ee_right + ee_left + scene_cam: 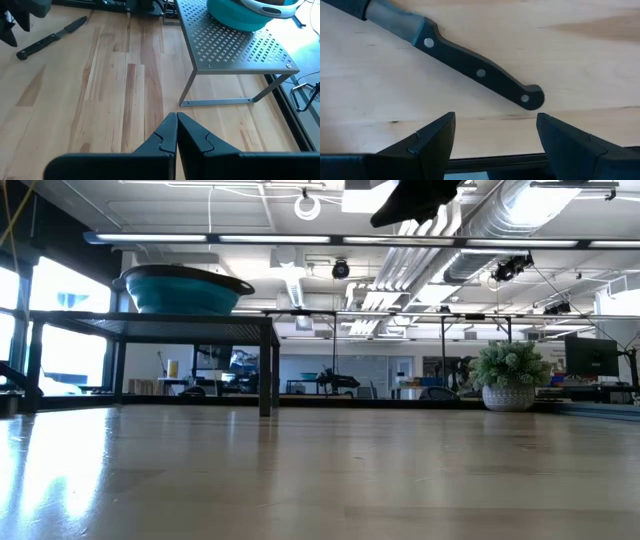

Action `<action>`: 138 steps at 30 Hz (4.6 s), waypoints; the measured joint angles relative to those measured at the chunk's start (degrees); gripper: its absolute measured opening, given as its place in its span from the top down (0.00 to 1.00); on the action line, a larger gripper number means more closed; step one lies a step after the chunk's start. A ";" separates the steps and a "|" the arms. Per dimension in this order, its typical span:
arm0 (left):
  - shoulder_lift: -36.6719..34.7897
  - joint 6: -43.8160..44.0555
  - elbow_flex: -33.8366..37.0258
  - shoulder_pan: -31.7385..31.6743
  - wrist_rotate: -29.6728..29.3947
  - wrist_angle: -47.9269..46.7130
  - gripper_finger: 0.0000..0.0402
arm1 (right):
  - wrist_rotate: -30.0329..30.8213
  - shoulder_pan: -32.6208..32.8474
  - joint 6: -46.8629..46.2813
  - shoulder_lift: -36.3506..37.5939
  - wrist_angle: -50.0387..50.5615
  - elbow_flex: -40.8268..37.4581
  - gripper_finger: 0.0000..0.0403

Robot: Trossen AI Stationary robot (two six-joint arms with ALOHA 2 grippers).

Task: Pick & Place Fruit
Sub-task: Put the black knife on the shelf

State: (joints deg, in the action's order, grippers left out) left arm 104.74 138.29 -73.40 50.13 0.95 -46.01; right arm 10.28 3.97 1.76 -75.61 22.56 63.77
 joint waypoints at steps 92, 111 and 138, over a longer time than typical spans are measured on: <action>7.98 -0.24 -0.14 -1.74 1.87 -0.33 0.65 | -6.21 -4.46 4.11 -1.86 3.40 -0.04 0.99; 7.95 -3.30 -0.09 -1.68 -0.29 -0.67 0.82 | -6.23 -4.46 4.09 -1.86 3.42 -0.04 0.99; -9.07 -18.68 0.13 -1.77 -23.36 -19.35 0.82 | -6.21 -4.46 4.61 2.23 6.84 -0.02 0.99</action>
State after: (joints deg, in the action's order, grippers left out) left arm 95.67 119.61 -73.28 48.36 -22.41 -65.36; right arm 4.08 -0.49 6.37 -73.38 29.40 63.75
